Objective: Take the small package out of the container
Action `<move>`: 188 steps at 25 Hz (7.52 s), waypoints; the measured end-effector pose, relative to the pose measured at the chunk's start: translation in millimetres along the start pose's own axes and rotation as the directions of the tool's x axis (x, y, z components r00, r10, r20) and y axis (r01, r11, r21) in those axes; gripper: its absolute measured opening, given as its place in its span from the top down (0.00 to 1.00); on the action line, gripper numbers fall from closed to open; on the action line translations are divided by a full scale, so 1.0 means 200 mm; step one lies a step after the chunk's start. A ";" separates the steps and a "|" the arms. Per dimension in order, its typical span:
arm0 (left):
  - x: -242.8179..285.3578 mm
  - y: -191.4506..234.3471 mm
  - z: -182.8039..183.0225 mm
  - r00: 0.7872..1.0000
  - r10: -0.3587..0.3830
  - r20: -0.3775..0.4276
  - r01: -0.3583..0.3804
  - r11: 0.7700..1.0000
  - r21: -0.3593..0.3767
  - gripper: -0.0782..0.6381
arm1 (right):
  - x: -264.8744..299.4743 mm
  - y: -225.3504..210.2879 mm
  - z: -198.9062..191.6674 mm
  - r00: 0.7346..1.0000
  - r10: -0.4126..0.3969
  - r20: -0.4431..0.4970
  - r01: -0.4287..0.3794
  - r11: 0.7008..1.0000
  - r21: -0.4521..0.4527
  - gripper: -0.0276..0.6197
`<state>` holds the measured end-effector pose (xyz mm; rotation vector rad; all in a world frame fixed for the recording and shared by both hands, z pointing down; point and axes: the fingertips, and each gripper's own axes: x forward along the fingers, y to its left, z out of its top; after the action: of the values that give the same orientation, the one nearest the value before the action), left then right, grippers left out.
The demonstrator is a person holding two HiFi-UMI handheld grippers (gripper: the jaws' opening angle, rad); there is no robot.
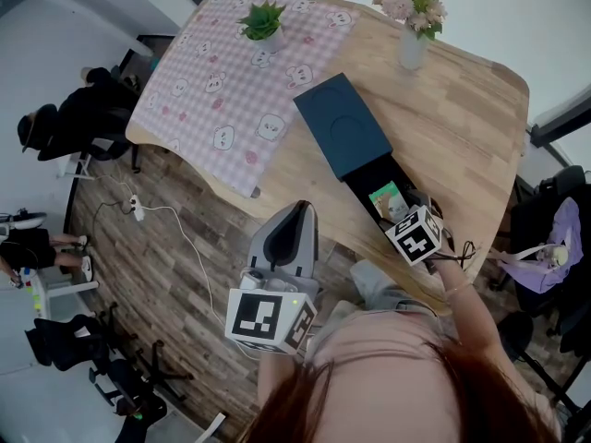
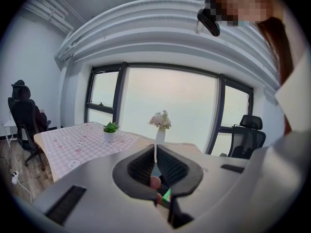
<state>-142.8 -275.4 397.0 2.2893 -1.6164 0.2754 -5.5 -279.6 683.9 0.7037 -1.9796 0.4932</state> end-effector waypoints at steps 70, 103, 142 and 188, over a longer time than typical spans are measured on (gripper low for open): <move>-0.25 -0.08 0.08 0.995 -0.022 0.100 0.018 0.999 0.041 0.87 | -0.17 0.09 0.09 0.993 -0.048 0.106 0.040 0.997 0.071 0.47; -0.51 -0.23 0.12 0.981 -0.108 0.160 0.096 0.992 0.079 0.87 | -0.84 0.22 0.29 0.882 -0.188 0.432 0.111 0.974 0.197 0.47; -0.85 -0.33 0.01 0.964 -0.152 0.218 0.117 0.979 0.165 0.87 | -1.60 0.64 0.30 0.588 -0.277 0.760 0.097 0.957 0.273 0.47; -1.38 -0.70 -0.03 0.936 -0.152 0.318 0.097 0.978 0.182 0.87 | -2.14 1.09 0.09 0.361 -0.242 0.901 0.182 0.965 0.187 0.47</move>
<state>-104.5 11.9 288.3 2.6692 -1.6401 -0.0121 6.9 -9.0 287.0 1.4963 -2.8460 -0.0994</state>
